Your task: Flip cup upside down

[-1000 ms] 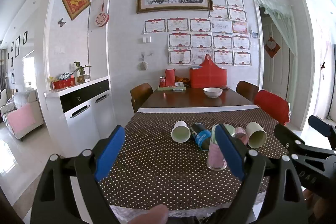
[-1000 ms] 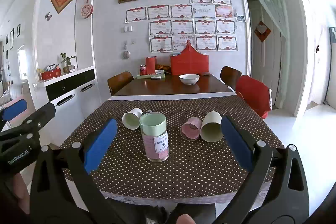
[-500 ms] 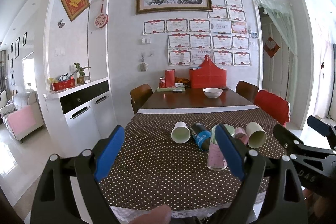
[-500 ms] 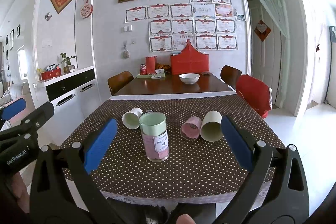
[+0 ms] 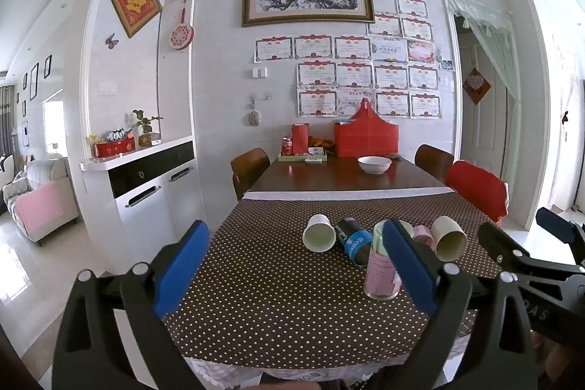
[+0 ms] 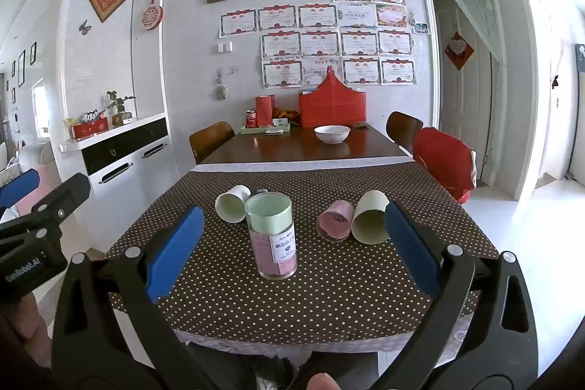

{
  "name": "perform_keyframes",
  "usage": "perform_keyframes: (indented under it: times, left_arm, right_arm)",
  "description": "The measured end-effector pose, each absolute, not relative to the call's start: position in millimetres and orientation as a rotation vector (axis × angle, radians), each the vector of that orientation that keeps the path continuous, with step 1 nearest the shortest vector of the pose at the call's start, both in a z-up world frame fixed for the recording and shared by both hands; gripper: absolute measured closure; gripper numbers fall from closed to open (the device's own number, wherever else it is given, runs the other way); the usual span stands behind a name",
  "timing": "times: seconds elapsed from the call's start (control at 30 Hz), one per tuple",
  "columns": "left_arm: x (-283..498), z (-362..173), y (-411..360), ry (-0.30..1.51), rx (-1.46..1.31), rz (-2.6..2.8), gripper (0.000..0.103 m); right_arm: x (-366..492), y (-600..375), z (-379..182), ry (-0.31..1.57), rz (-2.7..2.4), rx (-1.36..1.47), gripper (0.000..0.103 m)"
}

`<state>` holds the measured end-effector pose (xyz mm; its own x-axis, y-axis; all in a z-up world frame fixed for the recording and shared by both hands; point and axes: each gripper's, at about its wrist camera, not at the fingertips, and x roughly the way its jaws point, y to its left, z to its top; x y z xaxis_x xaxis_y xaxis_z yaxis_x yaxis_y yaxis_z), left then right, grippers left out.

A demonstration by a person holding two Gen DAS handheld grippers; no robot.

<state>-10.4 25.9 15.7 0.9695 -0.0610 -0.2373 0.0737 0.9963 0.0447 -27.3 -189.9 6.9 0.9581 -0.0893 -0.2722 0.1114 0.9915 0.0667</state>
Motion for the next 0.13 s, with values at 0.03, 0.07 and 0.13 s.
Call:
perform_keyframes:
  times: [0.03,0.07,0.13]
  left_arm:
    - [-9.9,16.0,27.3,0.237,0.057,-0.065,0.009]
    - [-9.6,16.1,27.9,0.237,0.057,-0.064,0.009]
    - [-9.2,16.2,29.5,0.24,0.052,-0.065,0.009]
  right_arm:
    - [-27.4,-189.1,6.9,0.273,-0.102,0.083,0.006]
    - [-27.4,-189.5,6.8,0.273,-0.102,0.083,0.006]
    - [-27.3,-190.0,6.0,0.274,-0.1,0.083,0.006]
